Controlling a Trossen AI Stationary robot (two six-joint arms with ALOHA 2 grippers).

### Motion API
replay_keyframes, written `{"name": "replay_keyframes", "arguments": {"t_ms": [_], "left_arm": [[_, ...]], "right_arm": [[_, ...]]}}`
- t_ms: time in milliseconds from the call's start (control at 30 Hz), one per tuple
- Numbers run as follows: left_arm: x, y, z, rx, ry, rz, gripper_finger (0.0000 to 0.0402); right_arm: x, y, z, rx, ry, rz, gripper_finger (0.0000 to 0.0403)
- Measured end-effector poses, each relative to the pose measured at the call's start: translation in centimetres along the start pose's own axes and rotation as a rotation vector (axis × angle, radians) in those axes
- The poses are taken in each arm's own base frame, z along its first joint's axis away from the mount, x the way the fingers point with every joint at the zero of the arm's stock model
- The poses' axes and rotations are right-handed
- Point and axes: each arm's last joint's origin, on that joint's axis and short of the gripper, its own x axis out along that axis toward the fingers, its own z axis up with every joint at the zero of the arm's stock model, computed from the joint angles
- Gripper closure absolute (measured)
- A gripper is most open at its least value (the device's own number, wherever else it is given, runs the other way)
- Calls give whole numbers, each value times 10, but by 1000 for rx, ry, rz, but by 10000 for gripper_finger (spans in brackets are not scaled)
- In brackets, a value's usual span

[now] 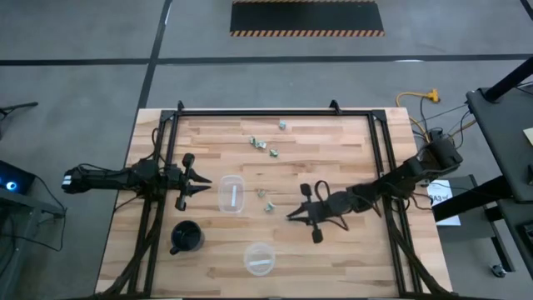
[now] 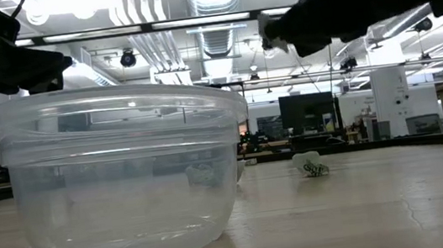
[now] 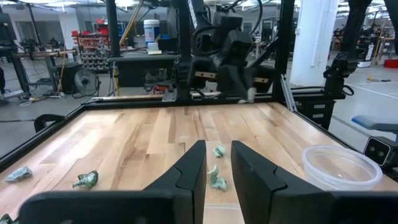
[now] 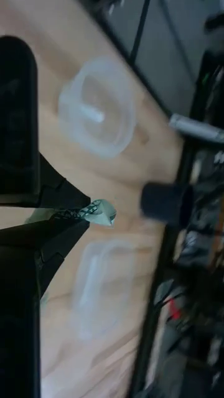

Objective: Pick and place Stevia / Truvia into bins
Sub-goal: Put the stevia packet into the round transparent container

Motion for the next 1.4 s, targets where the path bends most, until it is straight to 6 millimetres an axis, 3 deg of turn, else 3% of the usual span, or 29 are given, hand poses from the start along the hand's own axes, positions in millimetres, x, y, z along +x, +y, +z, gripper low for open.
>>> {"name": "replay_keyframes", "arguments": {"t_ms": [533, 1000, 1400], "left_arm": [[0, 0, 0, 0, 0, 0, 344], [0, 0, -1, 0, 7, 0, 344], [0, 0, -1, 0, 7, 0, 344]], "right_arm": [[31, 10, -9, -42, -124, 152, 390], [82, 20, -9, -64, -136, 261, 390], [100, 25, -5, -68, -147, 320, 390]]}}
